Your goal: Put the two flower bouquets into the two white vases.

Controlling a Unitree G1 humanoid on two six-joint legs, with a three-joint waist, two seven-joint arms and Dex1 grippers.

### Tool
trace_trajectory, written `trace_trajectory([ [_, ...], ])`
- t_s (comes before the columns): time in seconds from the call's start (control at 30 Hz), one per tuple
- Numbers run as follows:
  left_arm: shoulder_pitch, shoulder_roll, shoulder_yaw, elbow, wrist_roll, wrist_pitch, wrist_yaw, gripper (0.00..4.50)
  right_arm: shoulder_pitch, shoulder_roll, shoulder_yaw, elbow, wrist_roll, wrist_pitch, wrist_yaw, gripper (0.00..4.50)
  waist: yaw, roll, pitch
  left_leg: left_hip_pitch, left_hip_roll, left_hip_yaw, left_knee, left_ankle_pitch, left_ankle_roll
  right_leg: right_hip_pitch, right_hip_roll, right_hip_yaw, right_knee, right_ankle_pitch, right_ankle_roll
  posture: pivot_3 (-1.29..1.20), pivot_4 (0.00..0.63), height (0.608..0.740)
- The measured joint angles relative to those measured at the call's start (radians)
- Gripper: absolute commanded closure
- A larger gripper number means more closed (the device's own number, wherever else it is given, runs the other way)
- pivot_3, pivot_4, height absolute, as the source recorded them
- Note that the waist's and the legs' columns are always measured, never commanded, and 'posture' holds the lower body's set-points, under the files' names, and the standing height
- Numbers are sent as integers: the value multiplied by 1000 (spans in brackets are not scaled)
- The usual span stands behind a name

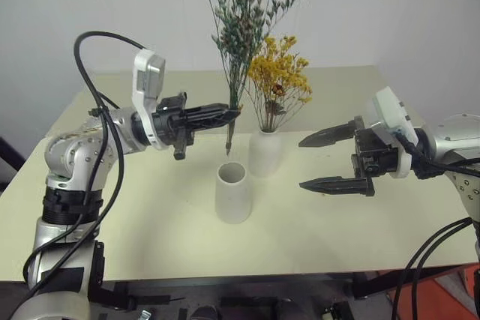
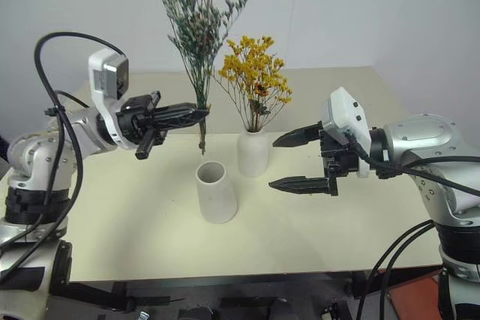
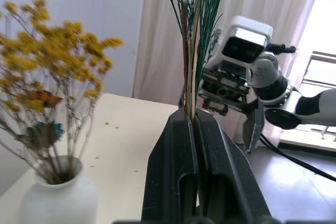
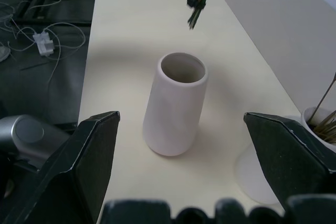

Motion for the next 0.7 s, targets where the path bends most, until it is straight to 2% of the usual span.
trace_trajectory([
  [0.37, 59, -39, -7, -36, 64, -24, -25, 4480, 0, 0, 4, 0, -21, -17, 4, 0, 1, 0, 0, 0, 1, 0, 0, 0, 0, 0, 0, 0, 0, 0, 0, 0, 150, 740],
  [0.7, 127, -94, -13, -37, 162, -91, 17, 4480, 4, 3, 4, -13, -21, -18, -9, 0, 2, 0, 0, 0, 1, 0, 0, 0, 0, 0, 0, 0, 0, 0, 0, 0, 150, 740],
])
